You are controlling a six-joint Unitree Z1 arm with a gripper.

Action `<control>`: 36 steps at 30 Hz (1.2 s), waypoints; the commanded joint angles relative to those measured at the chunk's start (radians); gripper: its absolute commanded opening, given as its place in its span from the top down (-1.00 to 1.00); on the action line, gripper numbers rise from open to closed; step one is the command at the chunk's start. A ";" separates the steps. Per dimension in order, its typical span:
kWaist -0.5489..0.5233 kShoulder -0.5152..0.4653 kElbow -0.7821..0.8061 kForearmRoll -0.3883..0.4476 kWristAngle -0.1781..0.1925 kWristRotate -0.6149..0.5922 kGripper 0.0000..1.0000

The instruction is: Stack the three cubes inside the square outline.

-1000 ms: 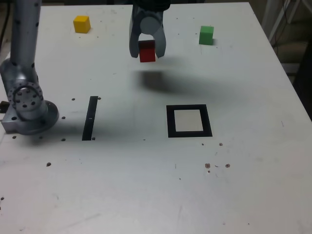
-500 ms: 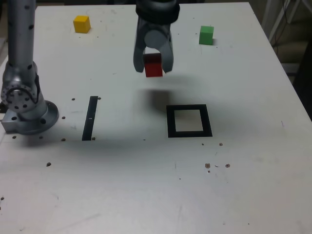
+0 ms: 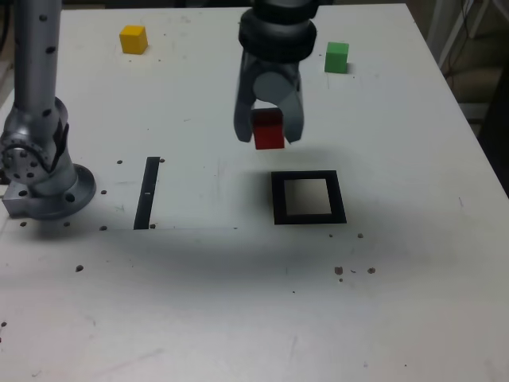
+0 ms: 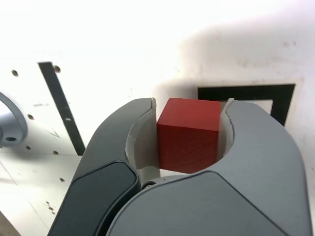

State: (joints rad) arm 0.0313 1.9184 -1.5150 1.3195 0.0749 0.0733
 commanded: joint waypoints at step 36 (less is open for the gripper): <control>-0.109 0.216 -0.086 -0.052 -0.054 -0.094 0.38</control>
State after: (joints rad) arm -0.0830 2.1254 -1.6057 1.2722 0.0215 -0.0248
